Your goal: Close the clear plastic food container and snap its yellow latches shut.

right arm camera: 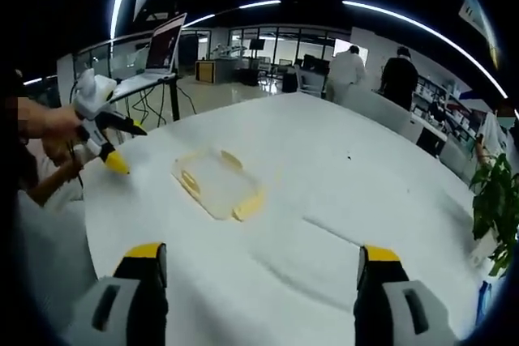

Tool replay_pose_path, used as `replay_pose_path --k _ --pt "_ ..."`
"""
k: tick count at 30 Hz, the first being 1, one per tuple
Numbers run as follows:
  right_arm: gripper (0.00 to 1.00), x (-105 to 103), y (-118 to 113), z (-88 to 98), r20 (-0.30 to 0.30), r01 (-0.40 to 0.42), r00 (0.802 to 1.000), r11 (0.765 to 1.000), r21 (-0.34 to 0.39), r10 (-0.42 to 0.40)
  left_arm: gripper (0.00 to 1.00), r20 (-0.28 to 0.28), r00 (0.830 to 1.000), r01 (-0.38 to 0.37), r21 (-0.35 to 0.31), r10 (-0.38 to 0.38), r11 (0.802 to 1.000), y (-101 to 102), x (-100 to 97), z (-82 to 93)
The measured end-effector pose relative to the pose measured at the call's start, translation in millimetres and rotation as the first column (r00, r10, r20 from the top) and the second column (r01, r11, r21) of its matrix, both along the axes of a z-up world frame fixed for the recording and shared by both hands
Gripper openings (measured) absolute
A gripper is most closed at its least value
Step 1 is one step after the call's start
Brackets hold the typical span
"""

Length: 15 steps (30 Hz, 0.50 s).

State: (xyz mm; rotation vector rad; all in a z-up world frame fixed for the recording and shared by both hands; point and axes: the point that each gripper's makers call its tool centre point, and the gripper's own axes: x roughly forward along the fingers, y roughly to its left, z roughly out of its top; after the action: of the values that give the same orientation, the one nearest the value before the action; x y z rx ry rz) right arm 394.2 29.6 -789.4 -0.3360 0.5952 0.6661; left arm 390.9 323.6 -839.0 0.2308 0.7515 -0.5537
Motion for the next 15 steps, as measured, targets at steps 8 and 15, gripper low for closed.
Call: replay_pose_path --k 8,15 --pt "0.97 7 5 -0.8 -0.014 -0.013 1.000 1.000 0.014 0.013 0.84 -0.010 1.000 -0.030 -0.017 0.029 0.999 2 6.5 -2.0" --pt "0.97 11 7 -5.2 -0.025 -0.035 0.999 0.999 0.003 0.035 0.84 -0.007 1.000 -0.027 -0.017 0.027 0.999 1 13.3 -2.9"
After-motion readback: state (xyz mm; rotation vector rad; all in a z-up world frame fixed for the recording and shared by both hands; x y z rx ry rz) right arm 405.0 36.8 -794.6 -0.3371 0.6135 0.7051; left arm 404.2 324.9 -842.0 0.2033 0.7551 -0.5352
